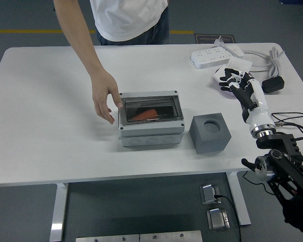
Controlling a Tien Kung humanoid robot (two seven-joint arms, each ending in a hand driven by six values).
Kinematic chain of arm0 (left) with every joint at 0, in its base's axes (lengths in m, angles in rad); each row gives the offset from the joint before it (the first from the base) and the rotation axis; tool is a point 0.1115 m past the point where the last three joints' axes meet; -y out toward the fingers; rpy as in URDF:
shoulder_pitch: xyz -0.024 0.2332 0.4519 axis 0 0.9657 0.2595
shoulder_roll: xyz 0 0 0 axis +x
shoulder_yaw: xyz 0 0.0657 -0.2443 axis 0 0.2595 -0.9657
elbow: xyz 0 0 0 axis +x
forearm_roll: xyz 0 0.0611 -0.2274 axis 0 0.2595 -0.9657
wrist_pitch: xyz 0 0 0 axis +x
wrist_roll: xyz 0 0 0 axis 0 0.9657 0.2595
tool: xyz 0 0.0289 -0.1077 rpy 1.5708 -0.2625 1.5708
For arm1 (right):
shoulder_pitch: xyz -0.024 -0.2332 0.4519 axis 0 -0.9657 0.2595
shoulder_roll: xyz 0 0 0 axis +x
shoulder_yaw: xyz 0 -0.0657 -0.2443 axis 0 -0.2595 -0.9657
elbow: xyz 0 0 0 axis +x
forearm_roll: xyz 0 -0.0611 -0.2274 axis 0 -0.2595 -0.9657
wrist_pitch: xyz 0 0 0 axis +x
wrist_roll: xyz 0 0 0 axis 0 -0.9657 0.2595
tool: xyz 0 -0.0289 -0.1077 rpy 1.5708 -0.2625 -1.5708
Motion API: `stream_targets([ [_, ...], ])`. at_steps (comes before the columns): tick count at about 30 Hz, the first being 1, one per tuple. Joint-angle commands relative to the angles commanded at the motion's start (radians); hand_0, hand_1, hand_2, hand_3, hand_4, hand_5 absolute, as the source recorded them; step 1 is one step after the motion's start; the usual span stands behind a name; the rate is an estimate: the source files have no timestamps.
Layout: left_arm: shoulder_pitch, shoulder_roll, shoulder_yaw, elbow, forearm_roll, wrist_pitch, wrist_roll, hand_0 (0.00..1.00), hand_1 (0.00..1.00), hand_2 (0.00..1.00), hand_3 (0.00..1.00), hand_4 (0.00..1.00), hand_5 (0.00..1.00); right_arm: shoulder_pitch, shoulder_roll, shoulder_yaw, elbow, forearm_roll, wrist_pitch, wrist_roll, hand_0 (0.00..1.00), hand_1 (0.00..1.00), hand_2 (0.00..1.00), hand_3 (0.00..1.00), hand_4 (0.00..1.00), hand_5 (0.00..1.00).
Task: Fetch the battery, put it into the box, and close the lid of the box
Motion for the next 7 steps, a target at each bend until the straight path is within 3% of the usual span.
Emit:
stream_targets([
  [3, 0.000, 0.001, 0.002, 0.000, -0.001, 0.000, -0.001, 0.637, 0.705, 0.622, 0.596, 0.575, 0.417, -0.002, 0.000, 0.008, -0.005, -0.063, -0.011, -0.061, 0.632, 0.569, 0.602, 0.651, 0.716, 0.505],
  [4, 0.001, 0.002, 0.003, 0.000, -0.002, 0.000, -0.001, 0.638, 0.705, 0.624, 0.597, 0.577, 0.416, -0.002, 0.000, 0.008, -0.006, -0.073, -0.023, -0.066, 0.659, 0.603, 0.655, 0.657, 0.723, 0.505],
  [7, 0.001, 0.002, 0.004, 0.000, -0.002, 0.000, -0.001, 0.638, 0.705, 0.624, 0.597, 0.577, 0.416, -0.003, 0.005, -0.003, -0.009, -0.075, -0.085, -0.025, 0.659, 0.603, 0.655, 0.657, 0.723, 0.505],
])
